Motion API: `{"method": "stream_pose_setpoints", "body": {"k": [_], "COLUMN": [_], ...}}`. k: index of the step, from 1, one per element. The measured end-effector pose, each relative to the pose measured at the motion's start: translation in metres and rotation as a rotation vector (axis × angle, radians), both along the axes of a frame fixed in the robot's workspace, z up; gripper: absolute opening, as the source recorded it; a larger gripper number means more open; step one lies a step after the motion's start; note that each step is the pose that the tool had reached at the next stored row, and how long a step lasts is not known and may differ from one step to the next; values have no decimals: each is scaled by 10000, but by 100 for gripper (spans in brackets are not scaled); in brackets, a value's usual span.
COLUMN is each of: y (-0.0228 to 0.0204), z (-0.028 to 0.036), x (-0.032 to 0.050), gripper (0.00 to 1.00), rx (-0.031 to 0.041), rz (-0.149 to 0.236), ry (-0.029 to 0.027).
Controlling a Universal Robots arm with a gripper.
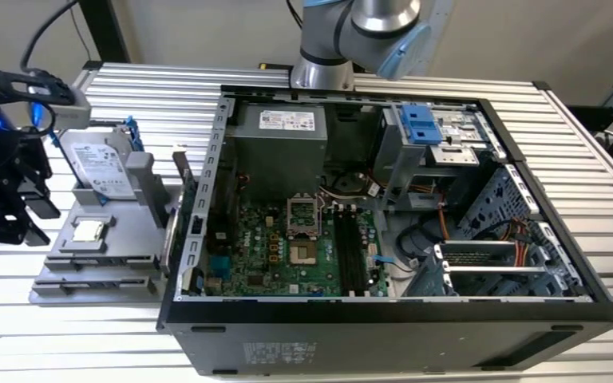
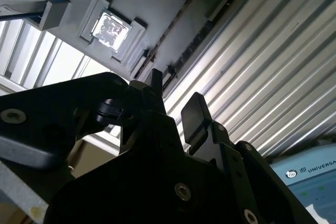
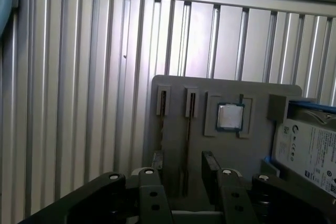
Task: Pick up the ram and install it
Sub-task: 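Pick up the ram and move it above insertion slot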
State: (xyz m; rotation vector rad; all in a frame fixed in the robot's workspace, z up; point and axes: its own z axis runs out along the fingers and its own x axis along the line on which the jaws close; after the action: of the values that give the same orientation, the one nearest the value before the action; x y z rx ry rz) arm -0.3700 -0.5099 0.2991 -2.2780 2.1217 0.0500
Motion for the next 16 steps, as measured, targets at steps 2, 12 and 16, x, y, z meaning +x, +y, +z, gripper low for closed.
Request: {"method": "stream_pose_setpoints", "body": {"k": [2, 12, 16], "y": [0, -18, -34], "z": [-24, -138, -187], "x": [0, 0, 4], "gripper": [100, 100, 100], "rx": [-2, -19, -19], "rz": [-22, -88, -87], "ry": [4, 5, 4]}}
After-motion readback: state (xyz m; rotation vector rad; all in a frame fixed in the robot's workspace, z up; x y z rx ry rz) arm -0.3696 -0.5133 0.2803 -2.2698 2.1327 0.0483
